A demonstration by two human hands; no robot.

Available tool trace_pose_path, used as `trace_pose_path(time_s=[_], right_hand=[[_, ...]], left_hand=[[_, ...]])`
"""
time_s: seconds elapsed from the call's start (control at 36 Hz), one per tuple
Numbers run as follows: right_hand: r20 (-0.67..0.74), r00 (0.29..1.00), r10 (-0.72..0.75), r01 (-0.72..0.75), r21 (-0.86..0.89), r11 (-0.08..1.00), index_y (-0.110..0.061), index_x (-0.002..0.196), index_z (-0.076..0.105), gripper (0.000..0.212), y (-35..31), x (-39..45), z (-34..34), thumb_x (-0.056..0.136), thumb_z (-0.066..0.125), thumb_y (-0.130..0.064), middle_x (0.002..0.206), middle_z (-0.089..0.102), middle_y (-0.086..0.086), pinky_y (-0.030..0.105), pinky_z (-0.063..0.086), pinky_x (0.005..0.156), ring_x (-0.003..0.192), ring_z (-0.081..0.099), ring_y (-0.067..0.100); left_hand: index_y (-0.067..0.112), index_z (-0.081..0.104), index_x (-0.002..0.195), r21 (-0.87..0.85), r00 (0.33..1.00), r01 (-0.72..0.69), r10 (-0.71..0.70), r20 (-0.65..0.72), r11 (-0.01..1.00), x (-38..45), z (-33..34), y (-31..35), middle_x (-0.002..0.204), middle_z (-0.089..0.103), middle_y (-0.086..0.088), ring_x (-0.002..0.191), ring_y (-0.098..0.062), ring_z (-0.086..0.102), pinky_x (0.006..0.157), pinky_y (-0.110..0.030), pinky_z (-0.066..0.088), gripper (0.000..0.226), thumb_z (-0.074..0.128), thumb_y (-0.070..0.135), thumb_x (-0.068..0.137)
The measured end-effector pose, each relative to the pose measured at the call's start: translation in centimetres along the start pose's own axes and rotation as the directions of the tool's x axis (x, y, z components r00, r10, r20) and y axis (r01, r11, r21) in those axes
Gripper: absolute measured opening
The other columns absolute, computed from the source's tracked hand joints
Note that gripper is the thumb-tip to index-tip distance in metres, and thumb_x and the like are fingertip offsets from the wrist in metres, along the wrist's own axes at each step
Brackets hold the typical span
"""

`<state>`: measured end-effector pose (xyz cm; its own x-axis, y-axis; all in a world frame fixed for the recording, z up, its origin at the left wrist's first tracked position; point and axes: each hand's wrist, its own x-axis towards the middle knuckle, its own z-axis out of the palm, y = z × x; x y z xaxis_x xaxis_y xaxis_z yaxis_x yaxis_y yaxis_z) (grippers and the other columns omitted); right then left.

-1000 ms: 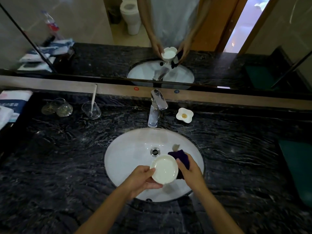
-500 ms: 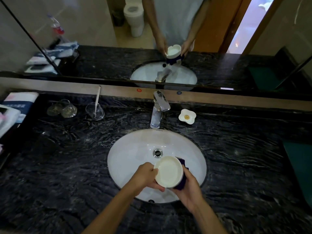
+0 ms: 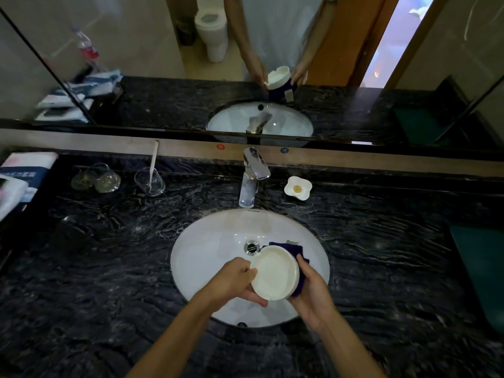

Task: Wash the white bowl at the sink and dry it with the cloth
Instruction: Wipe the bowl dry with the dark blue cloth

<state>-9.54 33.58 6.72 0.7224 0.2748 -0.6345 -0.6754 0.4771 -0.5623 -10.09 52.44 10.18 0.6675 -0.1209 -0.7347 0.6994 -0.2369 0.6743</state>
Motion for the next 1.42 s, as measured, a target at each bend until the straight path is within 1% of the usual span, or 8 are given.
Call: trace_pose_path(time_s=[0.06,0.17,0.44,0.69,0.86,1.06,1.22,1.42], right_hand=[[-0.011,1.0,0.02,-0.02,0.005,1.0,-0.021,0.123,0.072,0.036,0.7,0.1,0.5,0.099,0.053,-0.041,0.128,0.07,0.014,0.059,0.046,0.104,0.124,0.061,0.035],[-0.017,0.998,0.067,-0.067,-0.003,0.998,-0.021,0.116,0.076,0.035,1.5,-0.4,0.6,0.093,0.059,-0.042,0.123,0.072,0.014,0.052,0.059,0.083,0.111,0.068,0.032],[0.066,0.991,0.116,-0.122,0.089,0.989,-0.013,0.128,0.068,0.041,1.0,-1.4,-2.0,0.096,0.057,-0.036,0.13,0.068,0.019,0.064,0.055,0.087,0.116,0.066,0.041],[-0.042,0.993,0.109,-0.109,0.002,0.994,-0.02,0.116,0.076,0.041,0.2,-1.1,0.3,0.089,0.06,-0.046,0.123,0.072,0.016,0.047,0.06,0.075,0.115,0.065,0.036],[-0.051,0.986,0.158,-0.162,-0.08,0.984,-0.016,0.118,0.074,0.038,1.4,-1.2,0.5,0.094,0.062,-0.044,0.12,0.072,0.018,0.066,0.057,0.079,0.119,0.062,0.042],[-0.123,0.99,0.068,-0.101,-0.291,0.951,-0.019,0.119,0.072,0.032,-0.1,-1.3,-1.1,0.098,0.059,-0.04,0.113,0.075,0.015,0.057,0.061,0.072,0.105,0.07,0.039],[-0.21,0.968,-0.139,-0.018,-0.609,0.793,-0.023,0.117,0.065,0.024,-1.7,-0.5,-0.8,0.1,0.057,-0.039,0.107,0.073,0.008,0.054,0.06,0.086,0.098,0.07,0.03],[-0.134,0.944,-0.301,0.086,-0.782,0.618,-0.03,0.125,0.057,0.026,-2.3,-0.2,-0.3,0.103,0.051,-0.041,0.105,0.068,-0.008,0.048,0.058,0.091,0.096,0.067,0.017]], left_hand=[[-0.012,0.056,0.11,0.005,0.999,0.001,-0.001,-0.036,1.0,0.0,0.3,0.3,0.118,0.06,-0.029,0.079,-0.04,0.077,0.093,-0.062,0.055,0.026,0.045,0.01,0.101],[-0.015,0.058,0.108,0.054,0.992,0.024,-0.017,-0.123,0.998,-0.2,0.5,0.1,0.108,0.065,-0.031,0.081,-0.04,0.077,0.089,-0.064,0.055,0.028,0.05,0.009,0.097],[-0.004,0.055,0.092,0.18,0.991,0.036,-0.012,-0.133,0.983,-0.8,-0.4,-0.5,0.096,0.068,-0.028,0.094,-0.043,0.073,0.074,-0.048,0.051,0.016,0.058,0.011,0.096],[-0.017,0.056,0.11,0.185,0.994,0.009,0.011,-0.107,0.983,-0.9,0.6,0.0,0.112,0.065,-0.029,0.101,-0.041,0.07,0.09,-0.06,0.056,0.029,0.057,0.009,0.097],[0.0,0.053,0.095,0.343,0.991,0.061,-0.017,-0.131,0.937,-0.9,0.8,-0.4,0.1,0.061,-0.012,0.1,-0.029,0.062,0.074,-0.03,0.045,0.028,0.074,0.018,0.09],[-0.012,0.057,0.109,0.238,0.987,0.001,0.037,-0.154,0.971,-0.6,0.6,-1.5,0.118,0.063,-0.029,0.104,-0.044,0.068,0.089,-0.057,0.057,0.024,0.057,0.008,0.097],[-0.006,0.064,0.107,0.032,0.98,-0.104,0.108,-0.169,0.994,-0.2,0.4,-2.0,0.107,0.068,-0.026,0.078,-0.035,0.077,0.077,-0.058,0.062,0.02,0.054,0.009,0.097],[0.004,0.066,0.115,-0.327,0.992,-0.127,0.127,-0.021,0.936,-0.9,-0.5,-2.0,0.117,0.069,-0.023,0.09,-0.046,0.075,0.077,-0.045,0.065,0.018,0.057,0.009,0.101]])
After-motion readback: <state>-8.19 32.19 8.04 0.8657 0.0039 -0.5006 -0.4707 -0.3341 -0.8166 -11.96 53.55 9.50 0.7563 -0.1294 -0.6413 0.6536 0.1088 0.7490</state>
